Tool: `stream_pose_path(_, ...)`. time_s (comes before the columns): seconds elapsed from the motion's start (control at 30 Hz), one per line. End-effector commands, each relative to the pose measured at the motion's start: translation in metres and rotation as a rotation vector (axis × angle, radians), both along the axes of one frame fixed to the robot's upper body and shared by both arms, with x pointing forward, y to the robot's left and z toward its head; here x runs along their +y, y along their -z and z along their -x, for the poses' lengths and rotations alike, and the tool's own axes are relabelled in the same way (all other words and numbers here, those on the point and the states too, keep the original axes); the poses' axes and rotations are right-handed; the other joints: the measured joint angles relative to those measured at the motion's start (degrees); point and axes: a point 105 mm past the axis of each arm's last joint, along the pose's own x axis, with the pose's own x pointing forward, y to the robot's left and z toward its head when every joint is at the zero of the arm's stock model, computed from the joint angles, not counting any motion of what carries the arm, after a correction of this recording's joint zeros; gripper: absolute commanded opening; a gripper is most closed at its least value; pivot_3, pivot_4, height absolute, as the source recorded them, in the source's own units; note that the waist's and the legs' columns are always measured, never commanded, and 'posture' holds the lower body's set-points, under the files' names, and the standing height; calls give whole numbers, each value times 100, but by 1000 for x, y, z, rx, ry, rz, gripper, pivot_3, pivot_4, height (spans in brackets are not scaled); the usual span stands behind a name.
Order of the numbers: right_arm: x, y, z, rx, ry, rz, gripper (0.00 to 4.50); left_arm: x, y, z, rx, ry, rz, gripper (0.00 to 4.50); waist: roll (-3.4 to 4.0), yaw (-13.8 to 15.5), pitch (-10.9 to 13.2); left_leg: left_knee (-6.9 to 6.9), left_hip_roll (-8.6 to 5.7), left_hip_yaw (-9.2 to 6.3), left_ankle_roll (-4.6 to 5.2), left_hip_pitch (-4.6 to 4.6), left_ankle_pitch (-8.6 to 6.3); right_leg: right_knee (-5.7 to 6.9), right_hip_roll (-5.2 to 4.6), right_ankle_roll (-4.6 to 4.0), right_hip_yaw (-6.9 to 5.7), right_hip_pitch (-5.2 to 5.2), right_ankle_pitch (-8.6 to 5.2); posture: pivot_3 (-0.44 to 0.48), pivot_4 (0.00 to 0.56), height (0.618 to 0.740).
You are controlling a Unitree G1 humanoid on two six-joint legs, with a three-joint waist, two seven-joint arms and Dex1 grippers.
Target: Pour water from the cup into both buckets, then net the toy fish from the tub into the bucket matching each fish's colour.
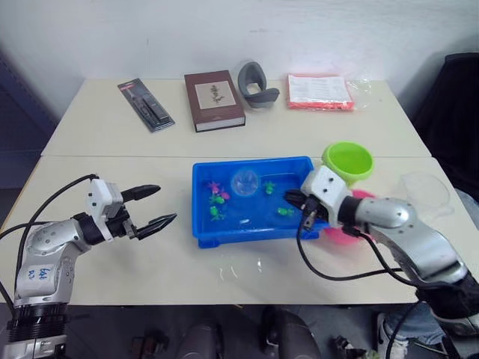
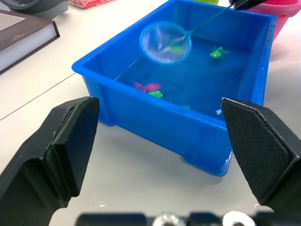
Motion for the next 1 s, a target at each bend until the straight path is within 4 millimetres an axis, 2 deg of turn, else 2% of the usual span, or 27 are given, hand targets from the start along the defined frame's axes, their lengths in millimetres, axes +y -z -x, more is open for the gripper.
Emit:
stream_pose_path(0.03, -2, -5, -11, -48, 20, 80, 0, -1, -12, 3, -47, 1, -7, 4441, 0, -8, 0, 0, 0, 0, 0, 0, 0, 0, 2, 0, -1, 1, 0, 0, 150, 740)
stream_pose_path(0.23, 3, 3, -21, -39, 6, 148, 0, -3, -11, 5, -51, 3, -11, 4441, 0, -89, 0, -2, 1, 0, -1, -1, 0, -1, 7, 0, -3, 0, 0, 0, 150, 740)
stream_pose_path(0.47, 26, 13, -21, -6, -46, 102, 0, -5, -4, 7, -31, 21, -26, 4441, 0, -134, 0, -8, 3, 5, -3, 0, 1, -1, 10, 0, -2, -4, 0, 0, 150, 740)
stream_pose_path(0.7, 36, 9, -24, 8, -36, 16, 0, -8, -3, 7, -27, 31, -24, 4441, 0, -112, 0, -8, 1, 3, -4, -1, 1, -1, 14, 0, -3, -3, 0, 0, 150, 740)
stream_pose_path(0.93, 31, 3, -25, 21, -12, -35, 0, -11, -1, 6, -24, 36, -19, 4441, 1, -126, 0, -9, 1, 3, -4, 0, 1, -1, 12, 0, -2, -3, 0, 0, 150, 740)
stream_pose_path(1.0, 33, -3, -23, 55, -7, -120, 0, -11, -1, 5, -25, 37, -19, 4441, 1, -126, 0, -9, 1, 3, -4, 0, 1, -1, 12, 0, -2, -4, 0, 0, 150, 740)
